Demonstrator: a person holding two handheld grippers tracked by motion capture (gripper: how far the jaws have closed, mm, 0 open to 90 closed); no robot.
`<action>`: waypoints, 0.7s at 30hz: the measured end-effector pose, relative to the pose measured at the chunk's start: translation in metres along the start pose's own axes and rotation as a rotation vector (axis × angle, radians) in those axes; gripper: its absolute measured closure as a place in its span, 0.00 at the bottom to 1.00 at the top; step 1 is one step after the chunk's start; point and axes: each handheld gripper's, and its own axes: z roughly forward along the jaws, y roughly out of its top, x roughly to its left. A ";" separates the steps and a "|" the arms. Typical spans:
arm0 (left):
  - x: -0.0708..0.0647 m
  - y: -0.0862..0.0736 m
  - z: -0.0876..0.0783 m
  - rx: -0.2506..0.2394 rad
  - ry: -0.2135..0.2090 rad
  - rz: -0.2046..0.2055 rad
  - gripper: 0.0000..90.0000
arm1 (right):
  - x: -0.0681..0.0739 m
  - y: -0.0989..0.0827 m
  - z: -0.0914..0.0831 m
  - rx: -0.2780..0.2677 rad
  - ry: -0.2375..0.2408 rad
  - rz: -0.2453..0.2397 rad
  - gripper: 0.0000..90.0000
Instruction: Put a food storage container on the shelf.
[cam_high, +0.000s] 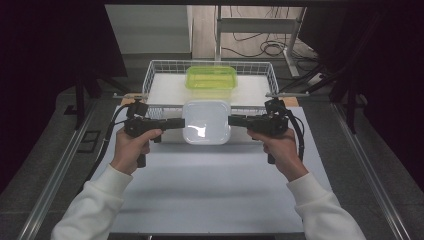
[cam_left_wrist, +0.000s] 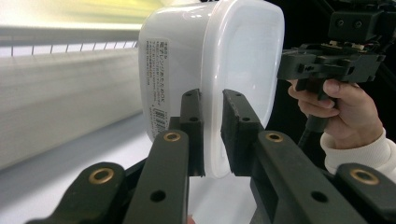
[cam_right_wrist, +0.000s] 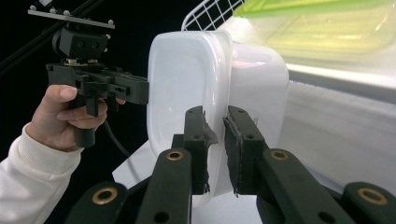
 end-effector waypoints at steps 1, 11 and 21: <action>-0.001 0.002 0.000 -0.005 0.001 -0.001 0.88 | 0.001 0.002 0.000 -0.002 -0.001 -0.004 0.87; -0.009 0.019 -0.005 -0.023 0.007 0.032 0.88 | 0.007 0.020 -0.005 -0.023 -0.001 -0.037 0.87; -0.012 0.043 -0.008 -0.023 0.017 0.064 0.88 | 0.003 0.038 -0.005 -0.052 0.010 -0.037 0.87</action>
